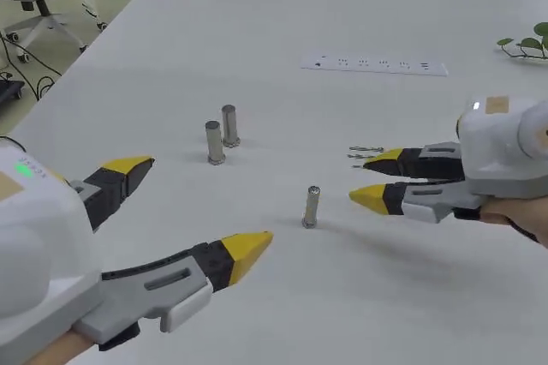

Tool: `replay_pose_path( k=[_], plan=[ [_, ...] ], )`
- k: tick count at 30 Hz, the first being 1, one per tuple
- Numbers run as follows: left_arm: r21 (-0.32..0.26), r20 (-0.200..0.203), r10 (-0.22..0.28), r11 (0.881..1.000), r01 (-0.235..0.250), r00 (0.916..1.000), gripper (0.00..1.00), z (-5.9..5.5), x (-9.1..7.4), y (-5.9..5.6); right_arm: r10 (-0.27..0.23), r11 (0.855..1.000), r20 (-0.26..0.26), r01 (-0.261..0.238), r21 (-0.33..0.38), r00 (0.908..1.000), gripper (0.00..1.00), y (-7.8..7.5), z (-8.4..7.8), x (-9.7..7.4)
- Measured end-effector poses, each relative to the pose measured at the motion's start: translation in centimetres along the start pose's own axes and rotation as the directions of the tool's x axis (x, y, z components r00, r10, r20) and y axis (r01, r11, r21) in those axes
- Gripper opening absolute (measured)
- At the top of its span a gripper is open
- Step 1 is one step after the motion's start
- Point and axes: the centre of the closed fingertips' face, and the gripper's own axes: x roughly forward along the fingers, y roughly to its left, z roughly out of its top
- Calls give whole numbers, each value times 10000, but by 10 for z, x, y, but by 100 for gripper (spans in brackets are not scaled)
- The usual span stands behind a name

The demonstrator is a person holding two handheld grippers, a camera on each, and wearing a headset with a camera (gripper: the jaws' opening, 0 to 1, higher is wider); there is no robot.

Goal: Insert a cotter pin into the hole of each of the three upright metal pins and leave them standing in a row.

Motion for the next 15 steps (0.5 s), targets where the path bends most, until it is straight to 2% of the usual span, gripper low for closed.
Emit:
replay_pose_path(
  k=[5, 8, 12, 15],
  plan=[
    [88, -25, 42, 10000, -41, 10000, 80, 0, 0, 1, -296, 9996, -470, 298, 27, 9985, 30, -17, -9, -1],
    [90, 3, 60, 9999, -60, 10000, 80, 0, 0, 3, -384, 9993, -686, 384, -14, 9969, 25, -25, -13, 0],
    [109, -216, 109, 9999, -107, 9997, 80, -4, 1, 5, -624, 9980, -966, 632, 56, 9934, 23, -42, -16, 3],
    [35, -157, 105, 9999, -104, 9998, 80, -4, 2, 6, -772, 9970, -1329, 753, -192, 9881, 18, -52, -21, 6]
  ],
)
